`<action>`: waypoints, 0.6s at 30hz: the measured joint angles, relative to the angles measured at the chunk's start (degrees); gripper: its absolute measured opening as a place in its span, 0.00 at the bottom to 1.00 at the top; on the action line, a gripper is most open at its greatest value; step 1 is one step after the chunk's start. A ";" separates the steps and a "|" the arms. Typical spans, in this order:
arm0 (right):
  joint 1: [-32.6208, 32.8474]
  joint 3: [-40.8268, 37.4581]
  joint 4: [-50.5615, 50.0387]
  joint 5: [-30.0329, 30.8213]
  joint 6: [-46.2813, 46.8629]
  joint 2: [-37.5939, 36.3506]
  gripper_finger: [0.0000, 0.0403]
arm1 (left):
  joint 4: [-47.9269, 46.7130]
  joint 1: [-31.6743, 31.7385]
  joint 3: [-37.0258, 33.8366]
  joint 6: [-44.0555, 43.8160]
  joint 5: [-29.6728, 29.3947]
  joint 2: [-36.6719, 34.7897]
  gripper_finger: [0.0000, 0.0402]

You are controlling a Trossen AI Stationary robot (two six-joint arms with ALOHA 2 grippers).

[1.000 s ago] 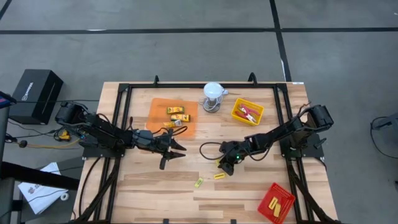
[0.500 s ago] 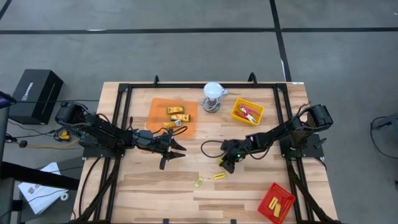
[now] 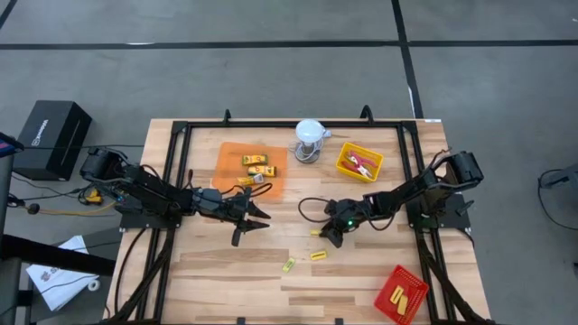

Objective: Pick & Place School Supplies
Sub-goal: Put the yellow eraser into the red bin

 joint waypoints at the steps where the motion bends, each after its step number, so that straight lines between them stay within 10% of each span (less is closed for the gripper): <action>1: 0.00 0.00 -0.02 0.06 0.00 0.00 0.27 | -0.02 0.00 0.00 0.08 0.00 0.00 0.29; 18: -0.07 0.08 -1.60 -0.87 1.66 -0.20 0.01 | 0.38 0.00 0.00 0.41 0.02 0.00 0.29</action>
